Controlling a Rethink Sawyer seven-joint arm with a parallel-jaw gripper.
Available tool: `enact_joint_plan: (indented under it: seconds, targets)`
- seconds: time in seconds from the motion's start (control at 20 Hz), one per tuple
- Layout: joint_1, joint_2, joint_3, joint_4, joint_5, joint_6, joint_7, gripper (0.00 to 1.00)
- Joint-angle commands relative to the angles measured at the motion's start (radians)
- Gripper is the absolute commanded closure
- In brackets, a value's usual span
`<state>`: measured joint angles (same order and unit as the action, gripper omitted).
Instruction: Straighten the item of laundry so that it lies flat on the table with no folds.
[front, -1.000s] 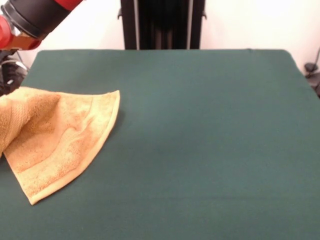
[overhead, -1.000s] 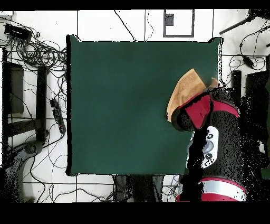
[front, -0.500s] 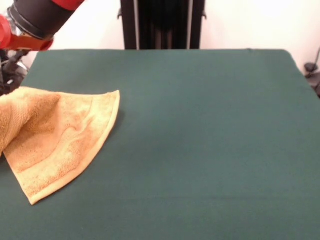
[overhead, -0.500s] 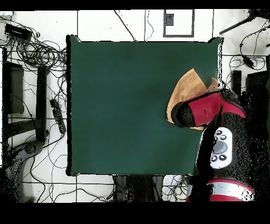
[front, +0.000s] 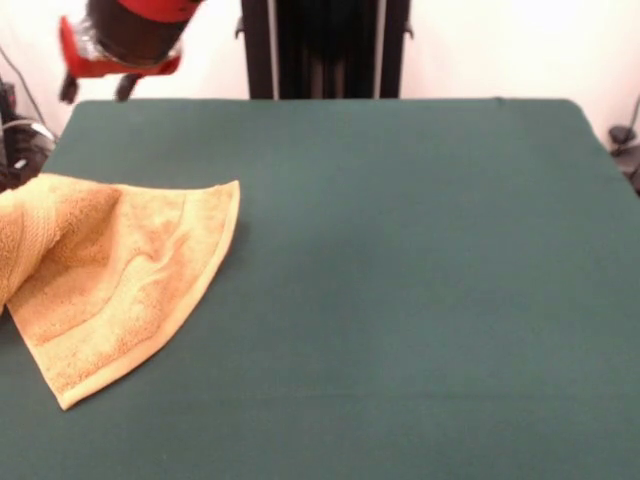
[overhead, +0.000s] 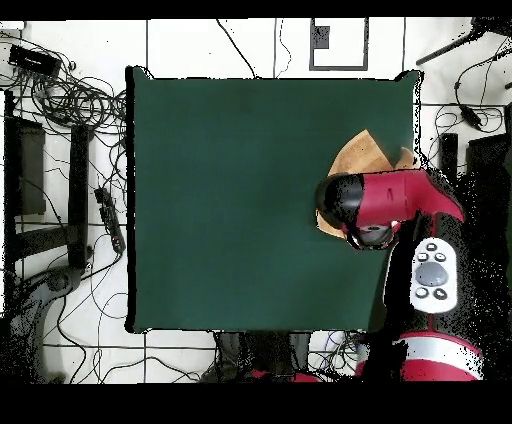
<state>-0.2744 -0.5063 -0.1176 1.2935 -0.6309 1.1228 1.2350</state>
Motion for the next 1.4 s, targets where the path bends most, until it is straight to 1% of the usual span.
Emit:
enact_joint_plan:
  seconds: [0.05,0.25,0.35,0.55,0.65,0.75,0.9,1.05,1.15,1.3,1.4]
  targets:
    - [0.133,0.057,0.048,-0.027,0.076,0.119,0.252,0.0]
    - [0.205,0.077,0.009,-0.069,0.055,0.159,0.303,0.0]
    - [0.244,0.101,-0.017,-0.1,0.035,0.16,0.344,0.0]
    - [0.327,0.159,-0.068,-0.167,-0.006,0.178,0.375,0.0]
    - [0.365,0.184,-0.091,-0.19,-0.001,0.2,0.41,0.0]
    - [0.391,0.207,-0.103,-0.218,0.024,0.236,0.432,0.0]
    - [0.416,0.242,-0.108,-0.261,0.061,0.283,0.458,0.0]
    - [0.432,0.277,-0.101,-0.297,0.069,0.294,0.469,0.0]
    - [0.437,0.297,-0.1,-0.312,0.072,0.29,0.481,0.0]
    - [0.439,0.306,-0.104,-0.307,0.078,0.271,0.5,0.0]
    - [0.438,0.328,-0.105,-0.316,0.07,0.241,0.509,0.0]
